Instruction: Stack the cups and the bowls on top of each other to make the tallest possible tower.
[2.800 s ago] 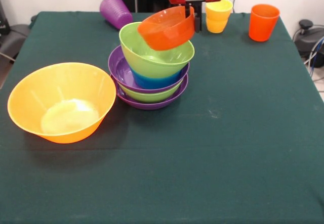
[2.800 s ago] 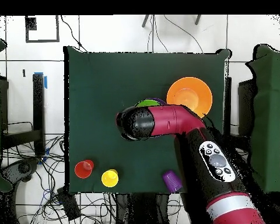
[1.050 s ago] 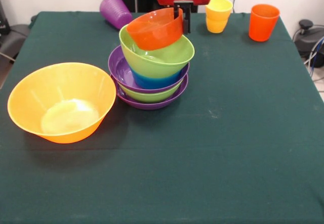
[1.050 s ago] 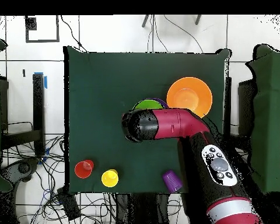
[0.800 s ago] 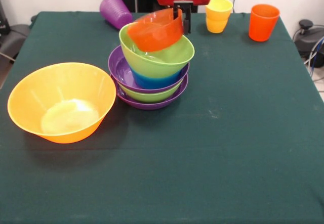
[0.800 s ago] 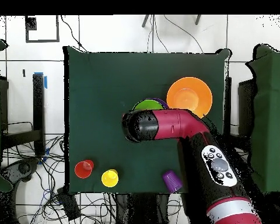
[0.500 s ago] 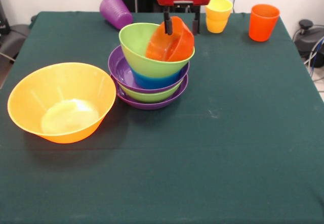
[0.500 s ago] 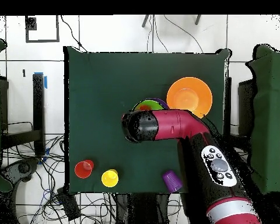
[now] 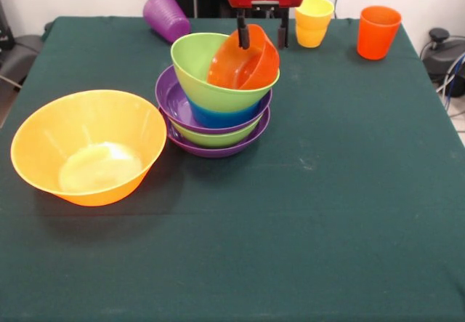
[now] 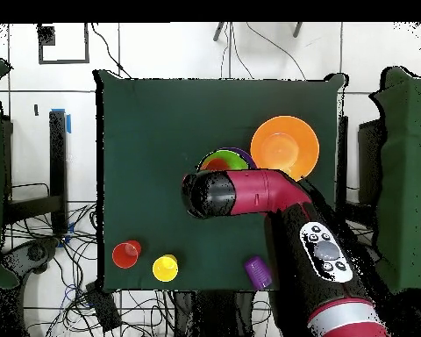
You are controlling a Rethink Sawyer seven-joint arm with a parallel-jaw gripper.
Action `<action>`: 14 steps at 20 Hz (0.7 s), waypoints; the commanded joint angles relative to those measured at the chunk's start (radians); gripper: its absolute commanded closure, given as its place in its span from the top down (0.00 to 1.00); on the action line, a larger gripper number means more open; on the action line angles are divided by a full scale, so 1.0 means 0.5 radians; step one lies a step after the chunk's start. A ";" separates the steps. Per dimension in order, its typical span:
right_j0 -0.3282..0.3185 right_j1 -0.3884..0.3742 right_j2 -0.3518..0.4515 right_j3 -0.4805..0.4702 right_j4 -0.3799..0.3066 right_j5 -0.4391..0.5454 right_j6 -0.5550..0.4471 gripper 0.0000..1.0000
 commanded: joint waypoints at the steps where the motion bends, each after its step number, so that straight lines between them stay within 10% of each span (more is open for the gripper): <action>1: 0.063 0.003 -0.046 0.075 -0.017 -0.115 0.194 1.00; 14: 0.057 0.064 -0.079 0.033 -0.061 -0.169 0.157 1.00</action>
